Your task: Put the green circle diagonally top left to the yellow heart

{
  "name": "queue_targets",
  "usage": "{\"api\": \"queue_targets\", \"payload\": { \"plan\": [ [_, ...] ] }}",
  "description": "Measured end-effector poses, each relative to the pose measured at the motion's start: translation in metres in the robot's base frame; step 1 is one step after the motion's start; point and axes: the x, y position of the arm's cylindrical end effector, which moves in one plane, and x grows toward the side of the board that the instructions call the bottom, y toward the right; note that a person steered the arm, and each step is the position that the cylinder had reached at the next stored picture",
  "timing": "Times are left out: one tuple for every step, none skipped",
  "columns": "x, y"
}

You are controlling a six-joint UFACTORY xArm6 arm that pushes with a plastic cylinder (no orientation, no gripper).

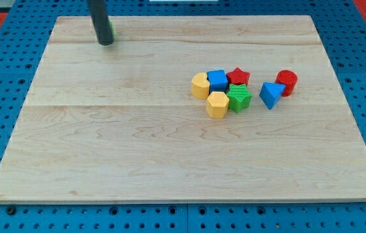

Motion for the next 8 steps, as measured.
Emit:
{"api": "queue_targets", "payload": {
  "plan": [
    [-0.008, -0.02],
    [-0.009, -0.031],
    [-0.012, 0.003],
    [-0.042, 0.032],
    [-0.052, 0.024],
    [-0.052, 0.003],
    [-0.052, -0.022],
    [-0.042, -0.041]
  ]
}}
